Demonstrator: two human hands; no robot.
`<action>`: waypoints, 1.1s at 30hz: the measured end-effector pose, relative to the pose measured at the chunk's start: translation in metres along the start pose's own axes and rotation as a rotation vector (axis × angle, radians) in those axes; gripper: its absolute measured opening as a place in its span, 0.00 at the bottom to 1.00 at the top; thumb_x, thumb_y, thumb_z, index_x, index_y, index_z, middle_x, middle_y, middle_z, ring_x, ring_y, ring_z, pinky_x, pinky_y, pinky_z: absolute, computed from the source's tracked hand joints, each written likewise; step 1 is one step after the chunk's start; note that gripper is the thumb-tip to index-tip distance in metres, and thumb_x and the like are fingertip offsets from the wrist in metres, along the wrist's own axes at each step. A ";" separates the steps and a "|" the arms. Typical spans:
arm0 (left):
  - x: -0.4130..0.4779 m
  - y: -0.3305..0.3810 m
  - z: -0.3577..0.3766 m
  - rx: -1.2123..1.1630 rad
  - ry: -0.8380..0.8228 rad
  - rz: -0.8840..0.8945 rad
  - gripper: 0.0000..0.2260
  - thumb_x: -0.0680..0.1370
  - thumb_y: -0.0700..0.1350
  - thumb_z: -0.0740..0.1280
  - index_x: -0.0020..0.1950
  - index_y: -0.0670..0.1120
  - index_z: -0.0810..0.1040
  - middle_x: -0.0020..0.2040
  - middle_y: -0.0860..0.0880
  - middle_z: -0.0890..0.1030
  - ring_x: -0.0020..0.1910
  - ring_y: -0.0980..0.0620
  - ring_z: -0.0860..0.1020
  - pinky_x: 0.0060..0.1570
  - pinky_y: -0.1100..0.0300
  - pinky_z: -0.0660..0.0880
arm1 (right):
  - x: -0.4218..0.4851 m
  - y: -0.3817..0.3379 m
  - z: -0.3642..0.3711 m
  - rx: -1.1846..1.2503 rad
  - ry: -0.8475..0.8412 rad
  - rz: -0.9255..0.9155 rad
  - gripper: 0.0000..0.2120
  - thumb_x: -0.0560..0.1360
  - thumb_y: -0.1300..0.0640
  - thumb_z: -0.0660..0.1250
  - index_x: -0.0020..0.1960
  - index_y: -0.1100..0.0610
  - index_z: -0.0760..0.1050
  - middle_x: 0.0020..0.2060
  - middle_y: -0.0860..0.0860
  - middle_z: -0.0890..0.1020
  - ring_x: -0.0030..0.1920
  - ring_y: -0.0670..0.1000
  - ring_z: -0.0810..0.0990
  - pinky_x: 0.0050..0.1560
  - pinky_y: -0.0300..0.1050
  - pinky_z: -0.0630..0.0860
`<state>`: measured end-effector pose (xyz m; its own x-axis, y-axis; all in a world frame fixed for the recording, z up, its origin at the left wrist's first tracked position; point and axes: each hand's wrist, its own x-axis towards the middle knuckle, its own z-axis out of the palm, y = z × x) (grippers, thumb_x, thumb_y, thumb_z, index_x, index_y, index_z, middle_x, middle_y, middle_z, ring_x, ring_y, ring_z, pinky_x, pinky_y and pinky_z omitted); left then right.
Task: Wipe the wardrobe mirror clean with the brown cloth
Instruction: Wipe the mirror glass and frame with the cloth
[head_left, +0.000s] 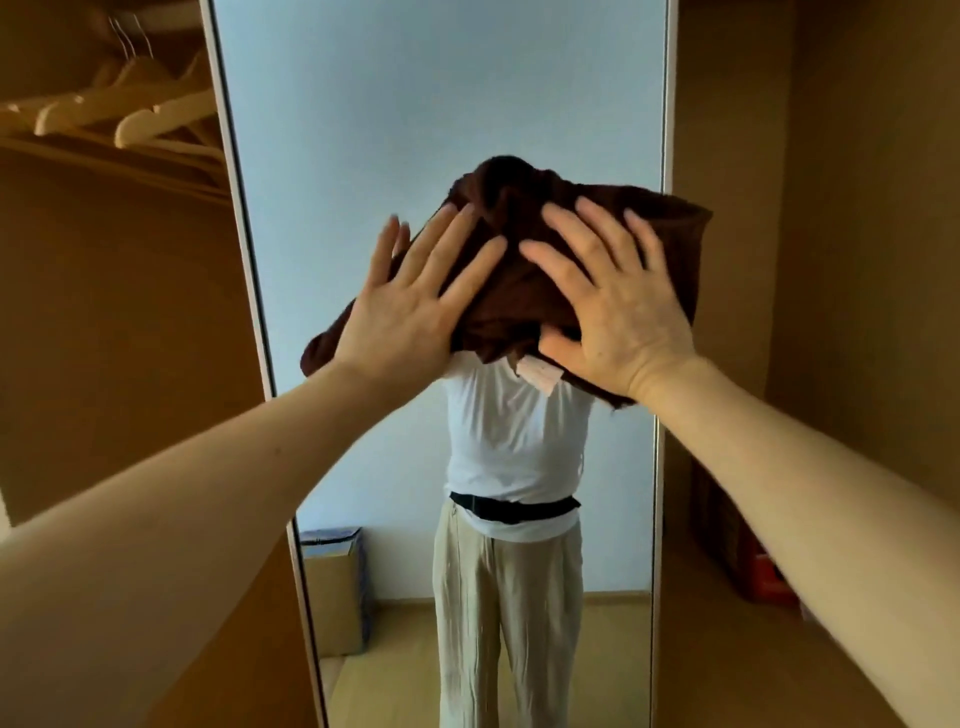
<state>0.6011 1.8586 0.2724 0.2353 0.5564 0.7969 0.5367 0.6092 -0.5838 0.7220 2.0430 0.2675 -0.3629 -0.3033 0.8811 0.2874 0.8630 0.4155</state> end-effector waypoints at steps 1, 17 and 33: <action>-0.008 0.007 0.003 -0.009 0.003 -0.013 0.29 0.78 0.52 0.65 0.76 0.45 0.61 0.75 0.37 0.62 0.74 0.39 0.60 0.70 0.37 0.56 | -0.010 -0.009 0.004 0.015 0.031 0.040 0.32 0.69 0.43 0.61 0.71 0.53 0.66 0.72 0.56 0.65 0.72 0.59 0.61 0.71 0.61 0.53; -0.040 -0.014 -0.008 0.059 -0.113 0.113 0.26 0.76 0.47 0.57 0.75 0.45 0.61 0.71 0.34 0.68 0.70 0.35 0.67 0.66 0.34 0.60 | -0.002 -0.004 0.004 0.059 -0.041 -0.331 0.31 0.70 0.40 0.61 0.69 0.54 0.70 0.68 0.59 0.71 0.69 0.62 0.67 0.69 0.61 0.58; -0.123 0.036 -0.036 -0.253 -0.333 -0.152 0.33 0.72 0.47 0.68 0.76 0.46 0.62 0.74 0.39 0.64 0.73 0.37 0.63 0.68 0.38 0.65 | -0.061 -0.093 0.006 0.292 -0.174 0.023 0.33 0.61 0.53 0.73 0.66 0.52 0.72 0.70 0.53 0.69 0.72 0.56 0.60 0.71 0.59 0.55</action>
<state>0.6204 1.7921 0.1592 -0.1136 0.6481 0.7530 0.7365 0.5637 -0.3740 0.7123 1.9833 0.1735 -0.5125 -0.2308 0.8271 0.0401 0.9557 0.2915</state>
